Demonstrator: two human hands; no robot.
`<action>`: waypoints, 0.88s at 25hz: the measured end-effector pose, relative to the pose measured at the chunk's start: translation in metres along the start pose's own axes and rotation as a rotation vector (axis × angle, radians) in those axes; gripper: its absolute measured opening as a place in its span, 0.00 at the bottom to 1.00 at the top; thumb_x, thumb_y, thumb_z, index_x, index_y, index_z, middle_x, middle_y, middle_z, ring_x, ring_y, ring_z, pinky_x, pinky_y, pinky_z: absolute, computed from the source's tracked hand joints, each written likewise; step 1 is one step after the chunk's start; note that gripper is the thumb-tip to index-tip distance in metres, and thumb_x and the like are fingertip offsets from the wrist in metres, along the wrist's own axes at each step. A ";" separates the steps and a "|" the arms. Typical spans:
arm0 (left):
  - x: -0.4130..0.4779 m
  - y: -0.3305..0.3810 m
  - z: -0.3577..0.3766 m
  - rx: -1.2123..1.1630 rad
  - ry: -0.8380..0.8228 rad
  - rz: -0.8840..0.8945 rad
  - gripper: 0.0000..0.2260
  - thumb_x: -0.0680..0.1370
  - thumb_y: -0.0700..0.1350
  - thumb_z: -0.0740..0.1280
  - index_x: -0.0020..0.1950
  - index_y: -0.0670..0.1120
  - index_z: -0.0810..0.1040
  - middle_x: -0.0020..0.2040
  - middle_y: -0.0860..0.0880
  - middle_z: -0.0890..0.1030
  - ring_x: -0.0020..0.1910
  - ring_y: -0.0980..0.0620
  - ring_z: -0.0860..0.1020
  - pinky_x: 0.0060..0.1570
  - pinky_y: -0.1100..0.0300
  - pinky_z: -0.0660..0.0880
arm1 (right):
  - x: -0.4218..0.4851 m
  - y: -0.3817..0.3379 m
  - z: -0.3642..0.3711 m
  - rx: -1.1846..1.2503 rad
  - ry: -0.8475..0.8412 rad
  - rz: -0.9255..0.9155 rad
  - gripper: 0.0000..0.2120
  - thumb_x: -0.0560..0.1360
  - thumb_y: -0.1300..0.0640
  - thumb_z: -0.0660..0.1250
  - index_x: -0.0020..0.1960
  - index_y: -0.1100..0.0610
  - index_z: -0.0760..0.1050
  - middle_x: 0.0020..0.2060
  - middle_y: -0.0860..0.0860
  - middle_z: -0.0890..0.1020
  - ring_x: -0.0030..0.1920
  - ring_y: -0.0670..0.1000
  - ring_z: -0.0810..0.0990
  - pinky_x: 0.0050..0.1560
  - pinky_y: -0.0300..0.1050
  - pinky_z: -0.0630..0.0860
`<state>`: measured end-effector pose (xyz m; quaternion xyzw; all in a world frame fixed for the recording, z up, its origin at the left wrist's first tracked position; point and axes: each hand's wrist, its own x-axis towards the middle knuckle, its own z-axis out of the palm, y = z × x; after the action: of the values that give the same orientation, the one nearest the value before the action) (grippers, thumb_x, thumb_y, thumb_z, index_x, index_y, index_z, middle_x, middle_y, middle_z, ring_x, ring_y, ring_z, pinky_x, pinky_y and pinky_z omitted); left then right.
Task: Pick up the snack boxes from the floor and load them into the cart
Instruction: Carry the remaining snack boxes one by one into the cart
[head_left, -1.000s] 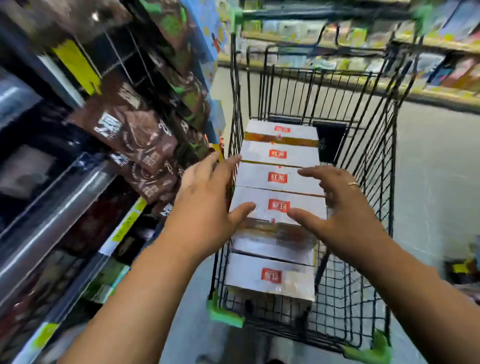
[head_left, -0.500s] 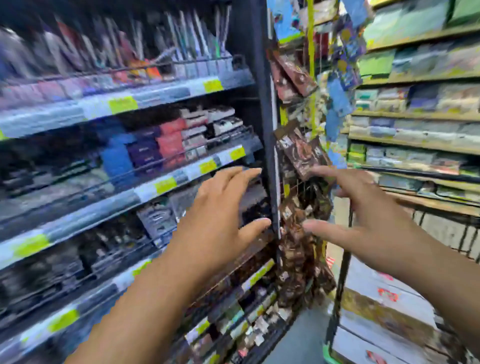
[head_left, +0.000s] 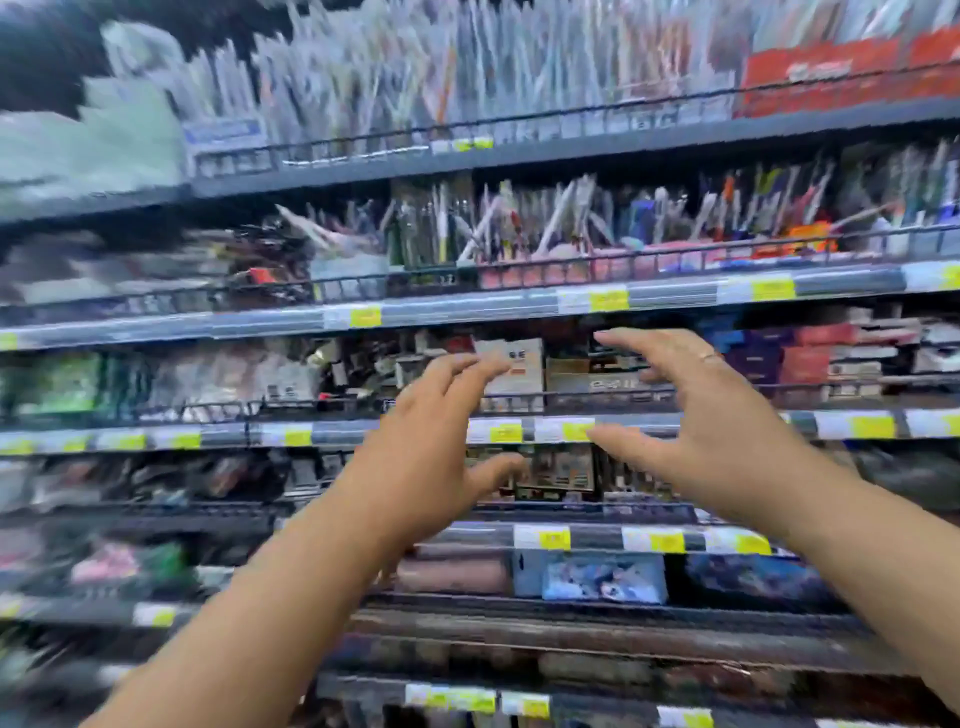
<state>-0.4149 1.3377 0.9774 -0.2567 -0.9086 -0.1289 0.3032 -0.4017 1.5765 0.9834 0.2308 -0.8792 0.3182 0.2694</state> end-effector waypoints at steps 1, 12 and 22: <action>-0.016 -0.008 -0.014 0.033 0.008 -0.066 0.34 0.74 0.60 0.68 0.76 0.58 0.56 0.74 0.57 0.59 0.74 0.54 0.60 0.73 0.57 0.59 | 0.008 -0.010 0.009 0.025 -0.042 -0.046 0.31 0.70 0.42 0.70 0.68 0.33 0.61 0.61 0.39 0.64 0.60 0.41 0.66 0.59 0.38 0.61; -0.226 0.008 -0.121 0.380 0.000 -0.735 0.36 0.74 0.61 0.67 0.76 0.59 0.53 0.75 0.55 0.58 0.75 0.53 0.59 0.73 0.55 0.59 | 0.004 -0.144 0.135 0.442 -0.451 -0.409 0.35 0.68 0.41 0.73 0.70 0.35 0.61 0.69 0.44 0.66 0.65 0.46 0.70 0.61 0.40 0.63; -0.386 0.018 -0.235 0.587 0.135 -1.074 0.35 0.73 0.57 0.71 0.75 0.56 0.58 0.72 0.52 0.63 0.70 0.50 0.66 0.65 0.56 0.64 | -0.057 -0.306 0.221 0.628 -0.652 -0.611 0.36 0.68 0.42 0.74 0.71 0.37 0.61 0.65 0.43 0.67 0.66 0.46 0.70 0.66 0.44 0.66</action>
<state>-0.0267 1.1115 0.9250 0.3399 -0.8874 -0.0241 0.3105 -0.2545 1.2271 0.9372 0.6316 -0.6729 0.3846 -0.0187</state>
